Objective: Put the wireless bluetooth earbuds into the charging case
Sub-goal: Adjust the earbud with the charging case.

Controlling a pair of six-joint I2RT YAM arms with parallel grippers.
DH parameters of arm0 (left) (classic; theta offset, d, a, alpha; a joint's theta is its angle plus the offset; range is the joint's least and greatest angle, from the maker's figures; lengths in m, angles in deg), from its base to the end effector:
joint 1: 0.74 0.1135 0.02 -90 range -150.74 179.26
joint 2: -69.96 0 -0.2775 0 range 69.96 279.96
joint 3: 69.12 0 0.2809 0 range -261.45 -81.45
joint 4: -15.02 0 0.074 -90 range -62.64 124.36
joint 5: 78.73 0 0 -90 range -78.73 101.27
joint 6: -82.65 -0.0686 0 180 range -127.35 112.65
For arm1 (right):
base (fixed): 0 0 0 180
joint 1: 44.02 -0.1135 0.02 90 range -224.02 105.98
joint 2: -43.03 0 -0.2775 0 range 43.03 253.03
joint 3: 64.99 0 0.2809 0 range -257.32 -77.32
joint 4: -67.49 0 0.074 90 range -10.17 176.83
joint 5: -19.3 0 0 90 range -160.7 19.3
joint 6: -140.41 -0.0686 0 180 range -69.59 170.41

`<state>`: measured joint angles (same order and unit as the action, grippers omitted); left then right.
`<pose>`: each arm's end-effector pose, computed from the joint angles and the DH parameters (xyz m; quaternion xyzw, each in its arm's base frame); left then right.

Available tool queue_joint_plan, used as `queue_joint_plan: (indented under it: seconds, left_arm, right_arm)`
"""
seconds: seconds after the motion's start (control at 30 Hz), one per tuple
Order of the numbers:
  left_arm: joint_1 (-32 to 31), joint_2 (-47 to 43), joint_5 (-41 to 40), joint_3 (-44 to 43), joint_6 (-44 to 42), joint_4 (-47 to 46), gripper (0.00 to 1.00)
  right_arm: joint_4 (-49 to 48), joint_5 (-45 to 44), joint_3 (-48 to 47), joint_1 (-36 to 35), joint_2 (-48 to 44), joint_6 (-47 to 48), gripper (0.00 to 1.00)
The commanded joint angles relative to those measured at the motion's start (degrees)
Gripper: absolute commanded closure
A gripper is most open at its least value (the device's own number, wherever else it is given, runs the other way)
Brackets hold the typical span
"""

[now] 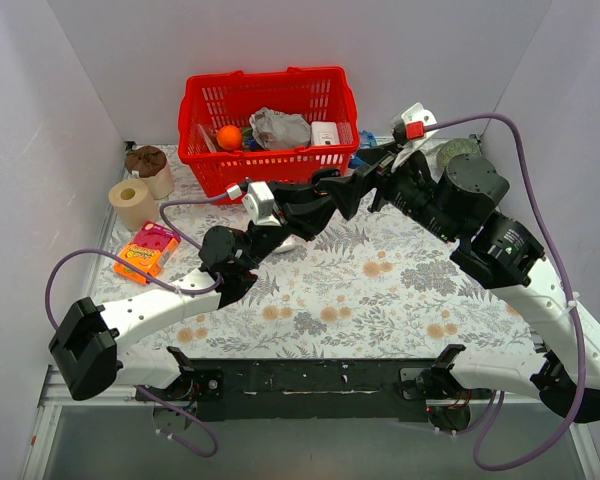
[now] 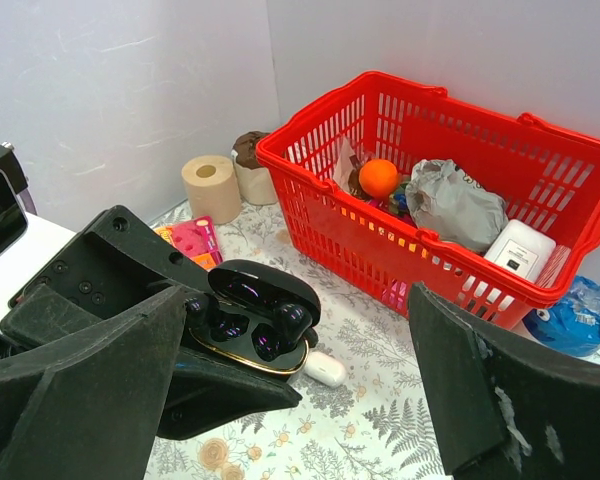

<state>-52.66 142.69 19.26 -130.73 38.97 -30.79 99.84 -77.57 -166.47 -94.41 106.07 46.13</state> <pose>0.1960 -0.2656 0.4051 0.0843 0.4595 -0.6892 0.5539 0.1692 0.1916 0.5506 -0.2203 0.6315 0.3053 0.6778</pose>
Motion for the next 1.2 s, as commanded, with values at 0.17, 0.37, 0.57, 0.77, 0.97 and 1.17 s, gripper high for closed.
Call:
queue_joint_plan:
  seconds: [0.17,0.37,0.57,0.77,0.97,1.17]
  left_arm:
    - [-0.11,-4.26,1.50,0.76,-0.01,-1.53,1.00]
    - [-0.11,-4.96,1.85,1.02,0.52,-1.79,1.00]
    - [-0.11,-6.19,1.86,1.38,0.70,-2.05,1.00]
    - [-0.11,-7.07,1.94,1.90,1.13,-1.27,1.00]
    - [-0.11,-8.39,-2.44,4.62,2.80,-0.03,1.00]
    - [-0.11,-11.90,-6.05,7.44,6.40,1.54,1.00]
  right_arm:
    - [1.17,-2.96,-0.51,-0.06,0.76,0.93,0.02]
    - [1.96,-4.38,-0.16,-0.06,0.59,1.55,0.02]
    - [2.75,-5.51,-0.07,0.03,0.59,1.90,0.02]
    - [0.21,-5.96,1.16,-0.06,-0.90,1.73,0.02]
    - [-3.57,-0.87,0.12,-0.06,-3.28,0.67,0.02]
    - [5.56,-5.24,-10.25,-0.06,1.73,-0.39,0.02]
